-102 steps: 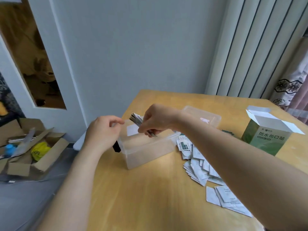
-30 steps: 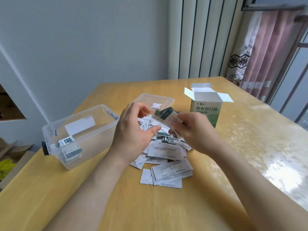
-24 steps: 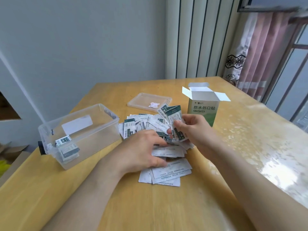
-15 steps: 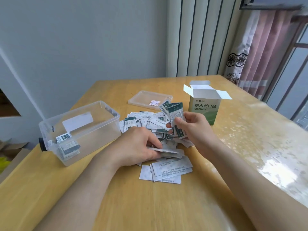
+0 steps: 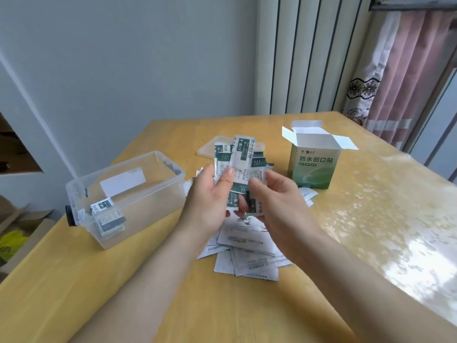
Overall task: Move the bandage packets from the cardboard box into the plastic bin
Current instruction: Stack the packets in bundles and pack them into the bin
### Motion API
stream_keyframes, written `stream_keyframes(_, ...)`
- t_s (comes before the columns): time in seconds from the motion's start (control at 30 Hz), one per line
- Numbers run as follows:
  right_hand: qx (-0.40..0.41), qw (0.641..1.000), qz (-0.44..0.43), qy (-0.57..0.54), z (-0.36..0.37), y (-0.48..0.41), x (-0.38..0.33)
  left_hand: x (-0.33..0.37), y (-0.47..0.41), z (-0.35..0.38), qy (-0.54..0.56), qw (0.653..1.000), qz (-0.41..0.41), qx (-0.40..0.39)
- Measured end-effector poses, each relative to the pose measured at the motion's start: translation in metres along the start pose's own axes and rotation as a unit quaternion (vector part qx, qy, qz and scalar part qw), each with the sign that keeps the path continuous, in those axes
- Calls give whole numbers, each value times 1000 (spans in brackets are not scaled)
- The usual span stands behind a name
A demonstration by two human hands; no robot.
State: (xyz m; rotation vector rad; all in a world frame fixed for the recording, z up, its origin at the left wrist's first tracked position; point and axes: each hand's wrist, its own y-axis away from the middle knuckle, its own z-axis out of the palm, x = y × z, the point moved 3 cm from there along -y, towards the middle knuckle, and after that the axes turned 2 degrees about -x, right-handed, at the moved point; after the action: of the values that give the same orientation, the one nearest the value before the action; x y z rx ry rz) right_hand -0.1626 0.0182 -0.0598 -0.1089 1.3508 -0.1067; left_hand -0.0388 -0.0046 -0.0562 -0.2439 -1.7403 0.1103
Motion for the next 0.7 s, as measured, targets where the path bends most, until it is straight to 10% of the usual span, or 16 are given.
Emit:
stream_keyframes(0.17, -1, 997, 57, -42, 10, 6, 7, 6, 7, 4, -286, 955, 74, 33)
stream_keyframes(0.47, -5, 995, 82, -50, 5, 6, 4, 18, 14, 13, -583, 775, 239, 53)
stream_keyframes(0.57, -23, 995, 89, -47, 0, 3, -1, 17, 9, 3, -498, 827, 248, 81)
stream_keyframes(0.7, -50, 985, 143, -85, -1, 0, -7, 16, 4, -6, -176, 968, 167, -69)
